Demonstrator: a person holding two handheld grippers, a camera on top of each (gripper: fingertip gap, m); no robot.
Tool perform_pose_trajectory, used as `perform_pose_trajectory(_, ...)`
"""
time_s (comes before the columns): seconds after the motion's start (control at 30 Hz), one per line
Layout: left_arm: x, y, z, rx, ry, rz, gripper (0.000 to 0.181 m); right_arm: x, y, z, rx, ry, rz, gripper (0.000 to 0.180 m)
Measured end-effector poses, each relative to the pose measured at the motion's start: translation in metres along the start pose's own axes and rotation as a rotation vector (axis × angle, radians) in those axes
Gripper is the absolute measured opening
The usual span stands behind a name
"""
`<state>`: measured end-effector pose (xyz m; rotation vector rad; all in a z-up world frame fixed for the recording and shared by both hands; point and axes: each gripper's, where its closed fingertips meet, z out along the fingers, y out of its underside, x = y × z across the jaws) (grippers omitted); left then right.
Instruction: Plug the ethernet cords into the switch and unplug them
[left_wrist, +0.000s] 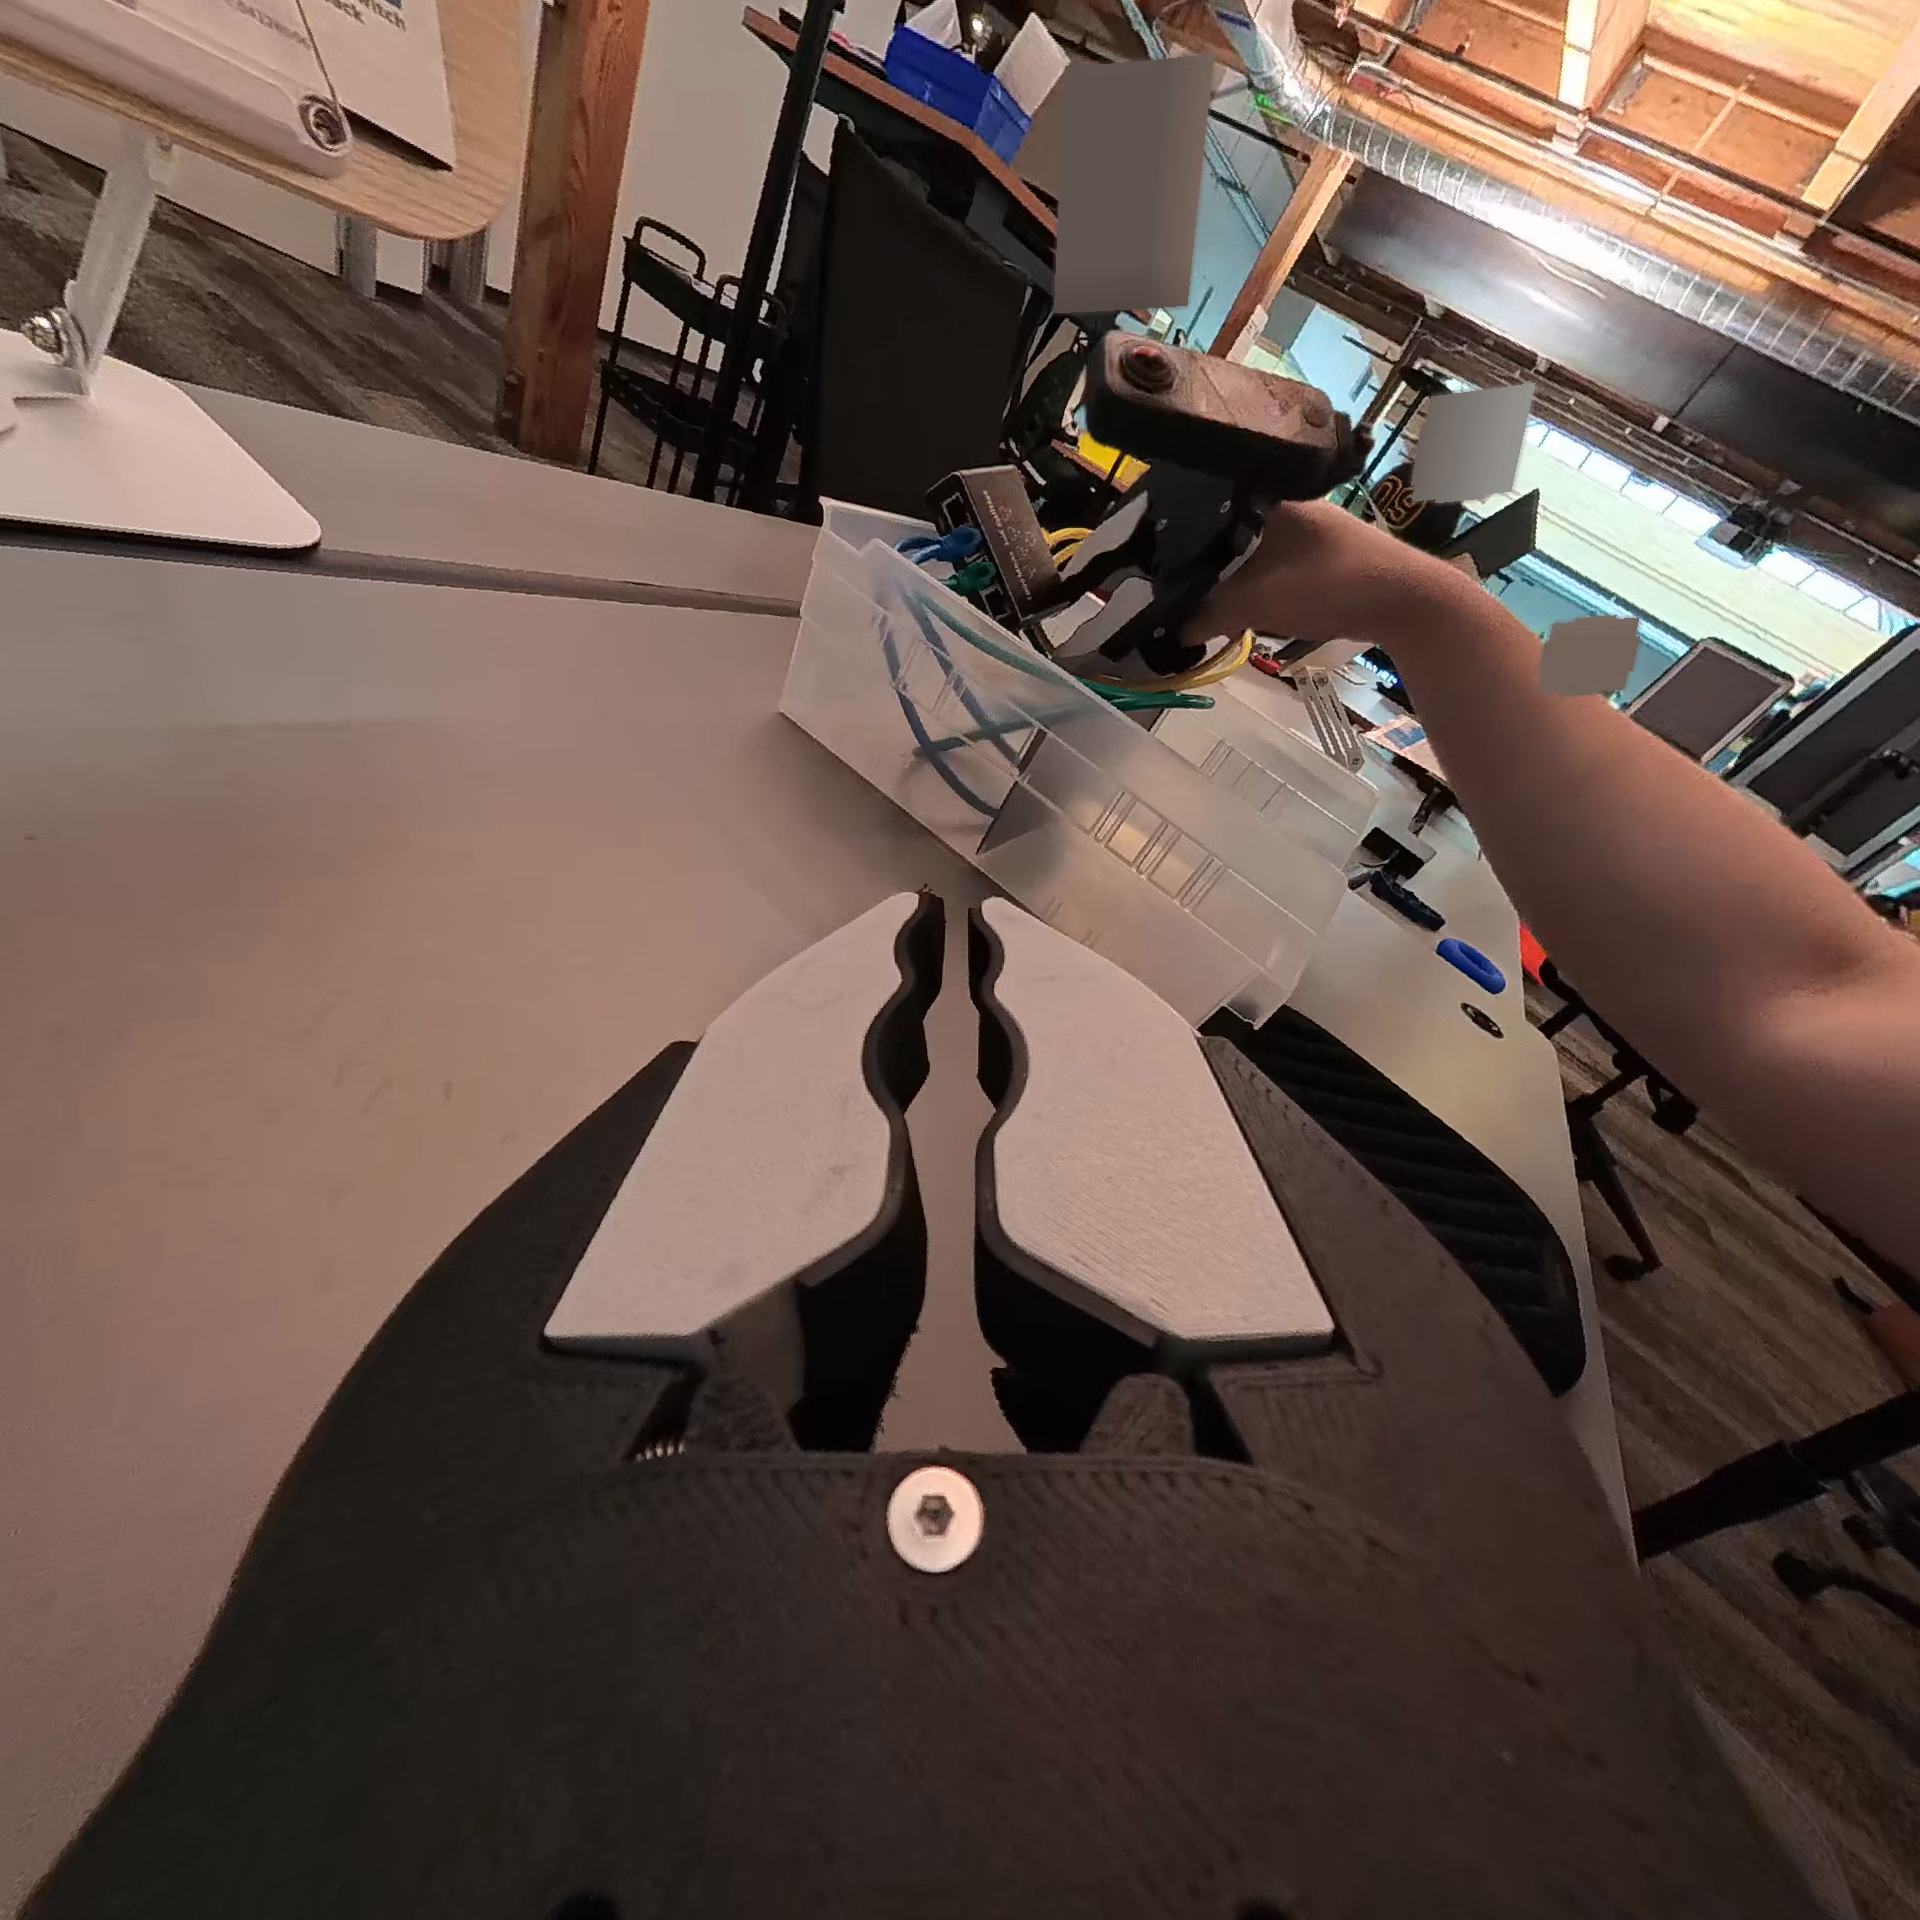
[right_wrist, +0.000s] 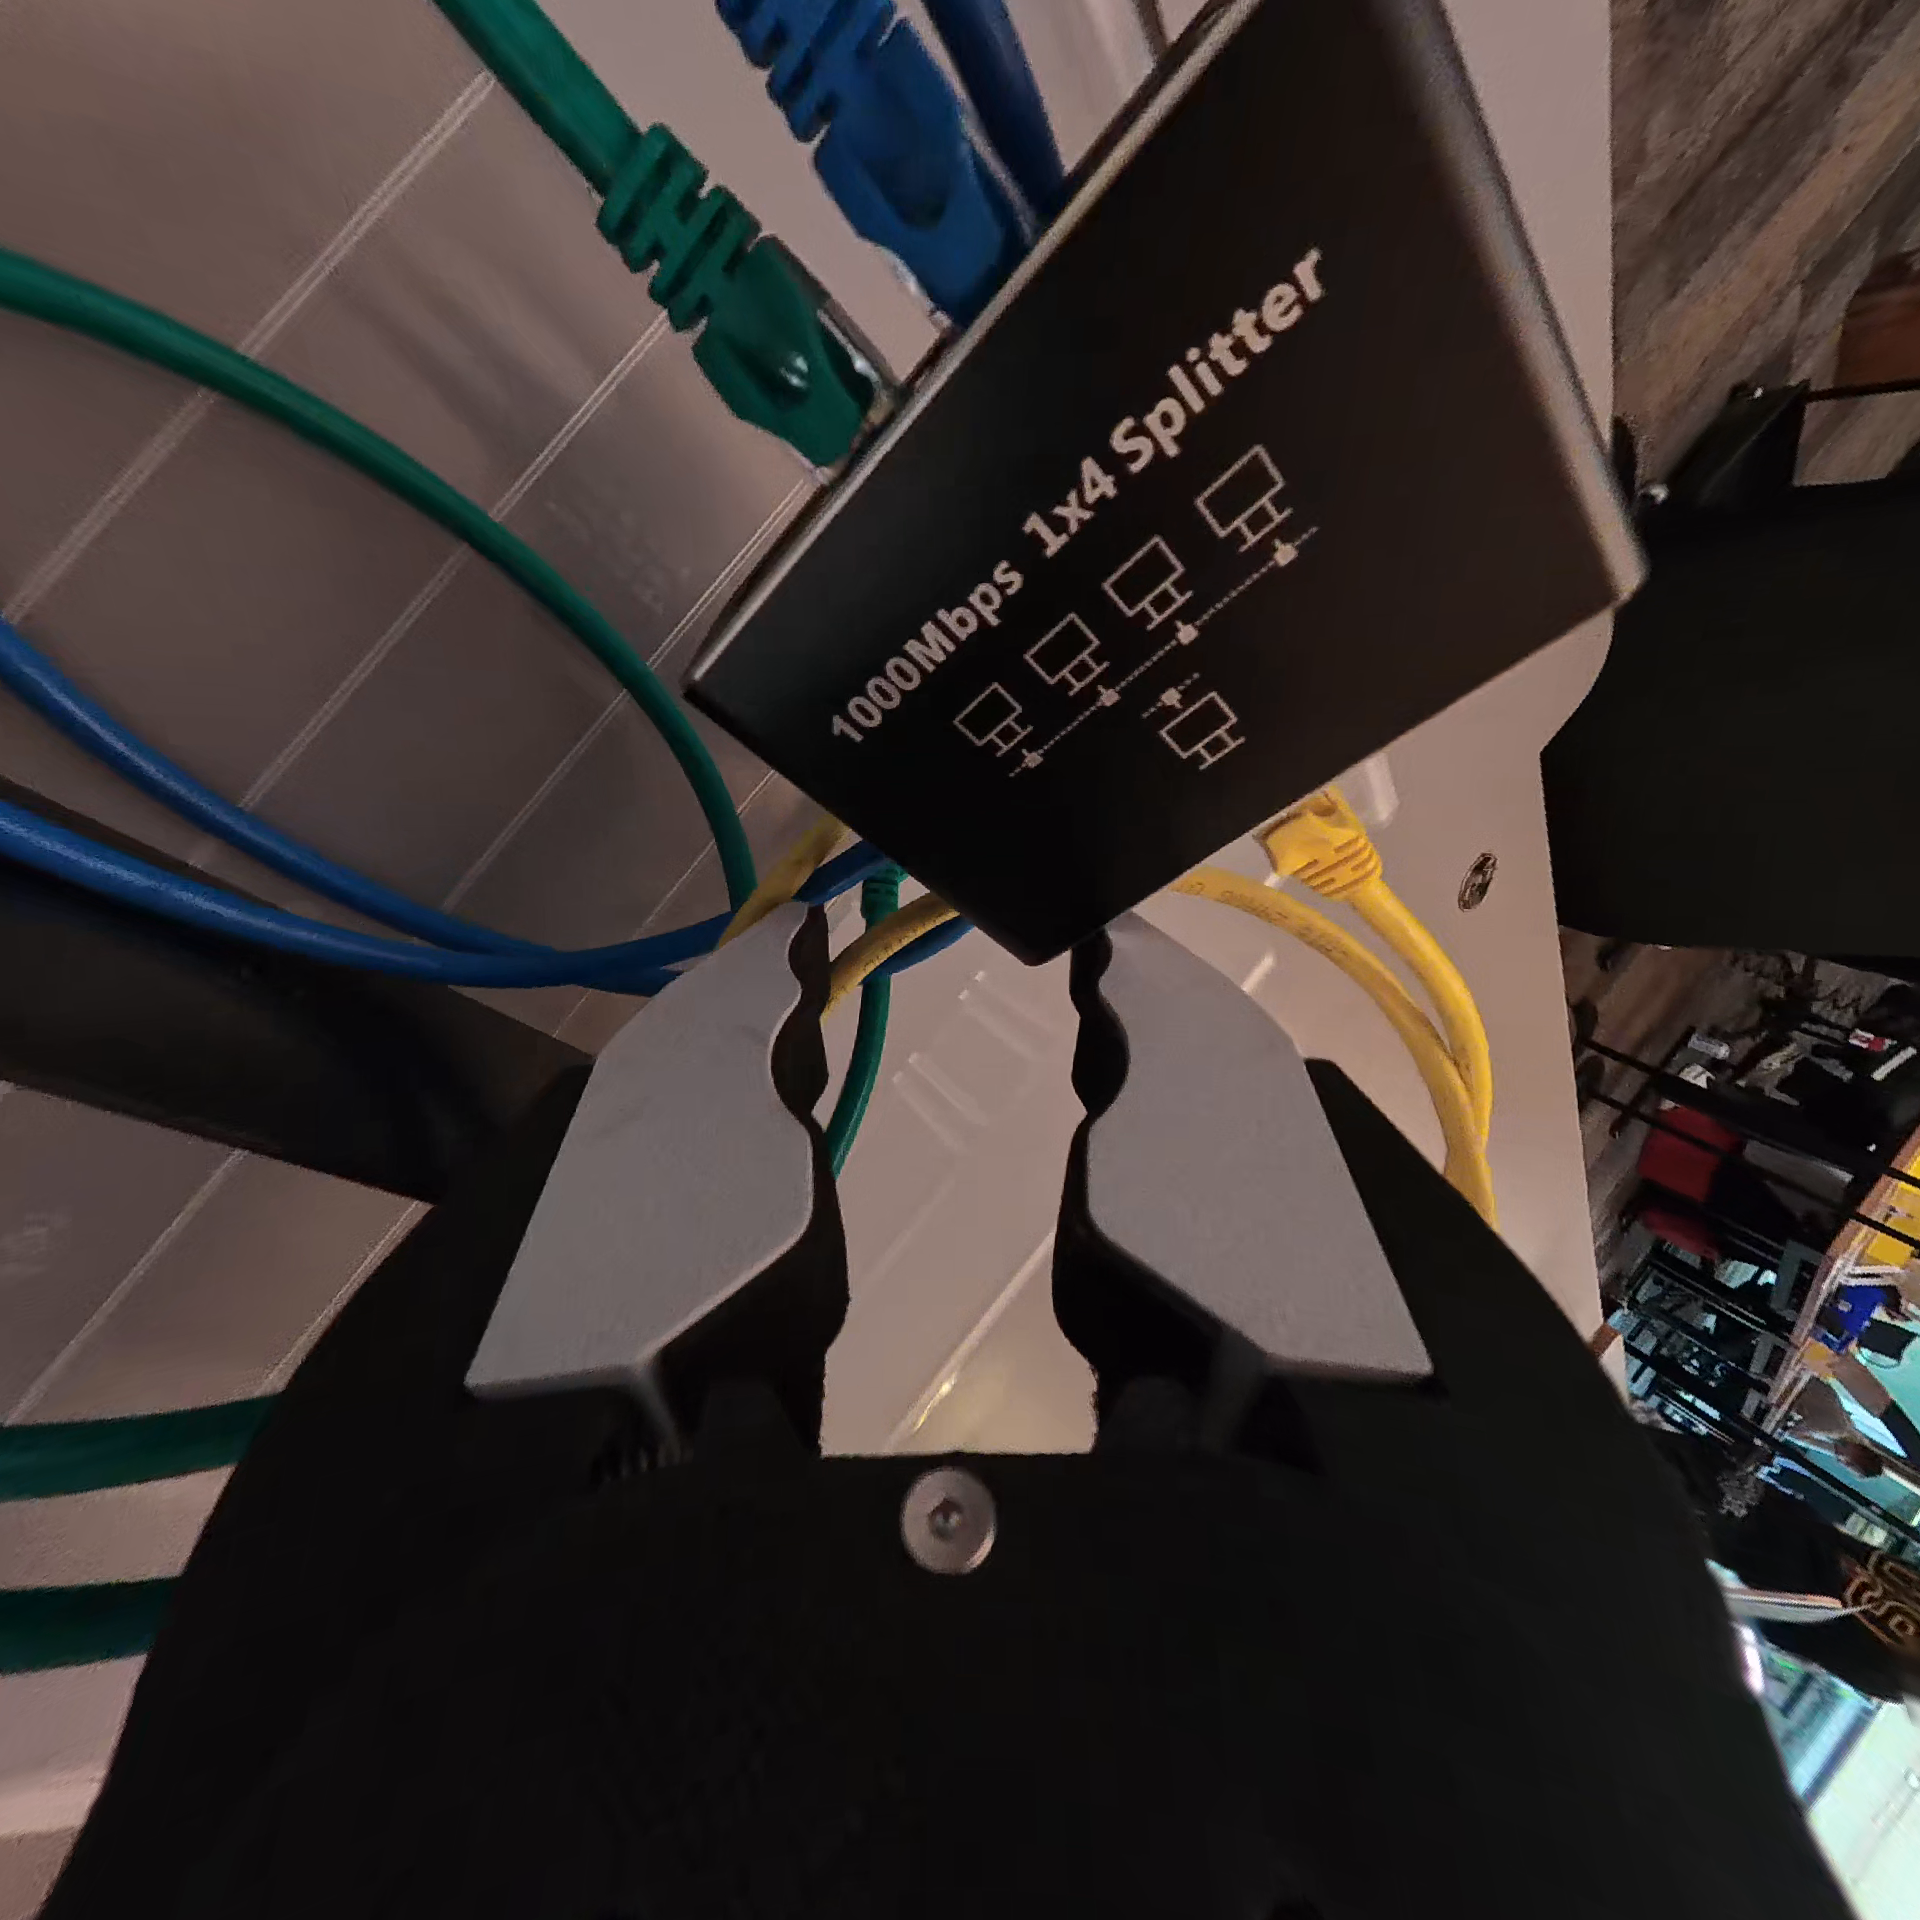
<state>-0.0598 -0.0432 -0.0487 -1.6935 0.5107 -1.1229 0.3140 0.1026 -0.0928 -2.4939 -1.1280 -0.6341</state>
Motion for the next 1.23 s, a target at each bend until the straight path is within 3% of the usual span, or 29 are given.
perform_pose_trajectory(0.03, -0.001, -0.001, -0.001, 0.005, -0.002, -0.004, 0.004, 0.002, -0.001, -0.003, 0.015, 0.014, 0.016, 0.046)
perform_pose_trajectory(0.2, -0.005, -0.006, -0.005, 0.029, -0.012, -0.033, 0.004, 0.019, -0.002, -0.063, 0.191, 0.187, 0.083, 0.047)
perform_pose_trajectory(0.33, -0.009, -0.016, -0.013, 0.056, -0.074, 0.019, 0.007, 0.011, 0.025, -0.116, 0.385, 0.166, 0.305, 0.046)
perform_pose_trajectory(0.43, -0.020, -0.031, -0.030, 0.084, -0.223, 0.106, 0.031, -0.005, 0.063, -0.123, 0.474, 0.064, 0.548, 0.048)
perform_pose_trajectory(0.53, -0.030, -0.049, -0.058, 0.106, -0.368, 0.123, 0.054, -0.027, 0.093, -0.109, 0.506, -0.098, 0.754, 0.062)
perform_pose_trajectory(0.63, -0.045, -0.065, -0.099, 0.048, -0.529, 0.166, 0.086, -0.053, 0.113, -0.092, 0.452, -0.248, 0.846, 0.065)
perform_pose_trajectory(0.7, -0.064, -0.080, -0.143, 0.006, -0.686, 0.227, 0.094, -0.066, 0.116, -0.087, 0.440, -0.307, 0.862, 0.064)
perform_pose_trajectory(0.83, -0.110, -0.115, -0.260, 0.029, -1.037, 0.312, 0.094, -0.083, 0.118, -0.072, 0.372, -0.330, 0.842, 0.060)
perform_pose_trajectory(0.97, -0.161, -0.126, -0.355, -0.027, -1.263, 0.298, 0.095, -0.093, 0.121, -0.054, 0.263, -0.333, 0.813, 0.051)
perform_pose_trajectory(1.17, -0.245, -0.091, -0.392, -0.239, -1.165, 0.082, 0.088, -0.103, 0.124, -0.037, 0.145, -0.347, 0.786, 0.031)
perform_pose_trajectory(1.23, -0.257, -0.080, -0.387, -0.256, -1.086, 0.043, 0.070, -0.103, 0.123, -0.037, 0.158, -0.362, 0.823, 0.023)
